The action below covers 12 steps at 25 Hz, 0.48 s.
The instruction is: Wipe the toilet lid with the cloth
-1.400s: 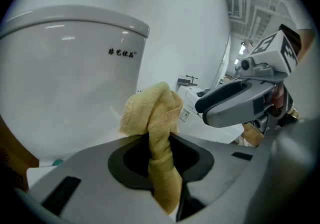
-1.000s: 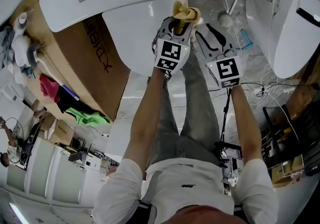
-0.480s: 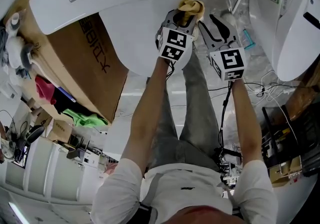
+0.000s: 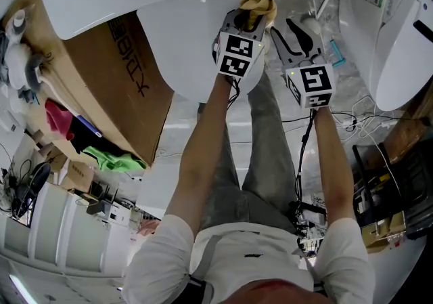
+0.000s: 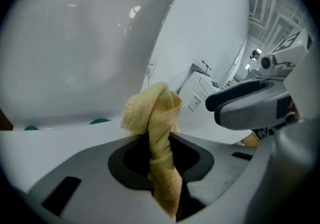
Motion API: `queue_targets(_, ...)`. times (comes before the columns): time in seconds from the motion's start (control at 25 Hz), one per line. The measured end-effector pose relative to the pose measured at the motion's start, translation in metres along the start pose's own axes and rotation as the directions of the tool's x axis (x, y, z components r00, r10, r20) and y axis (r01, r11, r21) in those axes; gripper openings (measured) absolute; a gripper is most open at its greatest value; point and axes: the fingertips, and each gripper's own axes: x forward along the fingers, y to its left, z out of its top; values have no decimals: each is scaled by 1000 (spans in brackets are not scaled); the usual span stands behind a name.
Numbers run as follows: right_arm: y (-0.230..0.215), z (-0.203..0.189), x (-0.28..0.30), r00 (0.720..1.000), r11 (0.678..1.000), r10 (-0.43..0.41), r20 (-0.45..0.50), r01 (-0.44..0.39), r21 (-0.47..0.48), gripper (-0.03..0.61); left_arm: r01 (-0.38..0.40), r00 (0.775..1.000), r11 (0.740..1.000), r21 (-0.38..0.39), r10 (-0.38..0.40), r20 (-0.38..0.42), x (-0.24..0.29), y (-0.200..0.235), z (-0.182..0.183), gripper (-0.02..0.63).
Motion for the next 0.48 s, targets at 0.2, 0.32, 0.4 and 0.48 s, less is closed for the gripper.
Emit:
queue_targets(0.2, 11, 2, 5, 1000, 1000, 4, -4, -4, -8, 176, -17, 1000, 1000, -26, 18, 9, -10, 13, -3, 104)
queue_targets(0.32, 19, 3, 9, 1000, 1000, 9, -7, -9, -14, 176, -32, 999, 998, -46, 33, 15, -18, 23, -6, 105)
queue_targets(0.4, 25, 4, 12, 1000, 1000, 13, -10, -13, -19, 176, -42, 999, 998, -57, 43, 20, -25, 31, -8, 106)
queue_targets(0.48, 32, 5, 14, 1000, 1000, 18, -14, -18, -25, 176, -49, 998, 996, -68, 50, 23, -31, 38, -11, 105)
